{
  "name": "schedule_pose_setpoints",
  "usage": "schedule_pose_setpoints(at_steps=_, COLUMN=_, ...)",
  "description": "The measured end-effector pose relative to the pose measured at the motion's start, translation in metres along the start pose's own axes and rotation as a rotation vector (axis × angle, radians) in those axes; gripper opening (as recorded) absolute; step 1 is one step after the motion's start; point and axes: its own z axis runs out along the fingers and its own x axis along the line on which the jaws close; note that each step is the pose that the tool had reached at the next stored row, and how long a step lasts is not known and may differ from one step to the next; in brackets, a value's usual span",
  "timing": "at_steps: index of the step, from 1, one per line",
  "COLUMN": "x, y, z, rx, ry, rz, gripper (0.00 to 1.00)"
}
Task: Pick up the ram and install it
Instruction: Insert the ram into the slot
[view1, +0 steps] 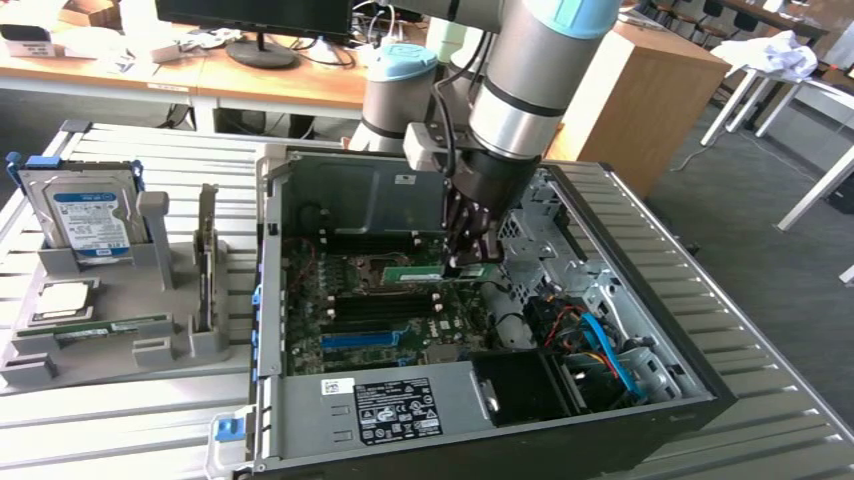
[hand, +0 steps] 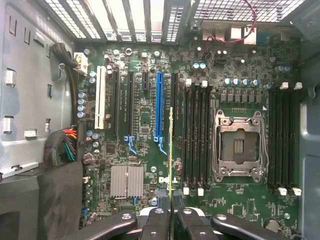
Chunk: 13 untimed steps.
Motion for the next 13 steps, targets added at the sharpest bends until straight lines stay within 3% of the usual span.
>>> schedule_pose_setpoints(at_steps=13, x=-0.0053, y=-0.0002, z=0.0047, rx=0.0, ry=0.0001, rz=0.0, gripper=0.13)
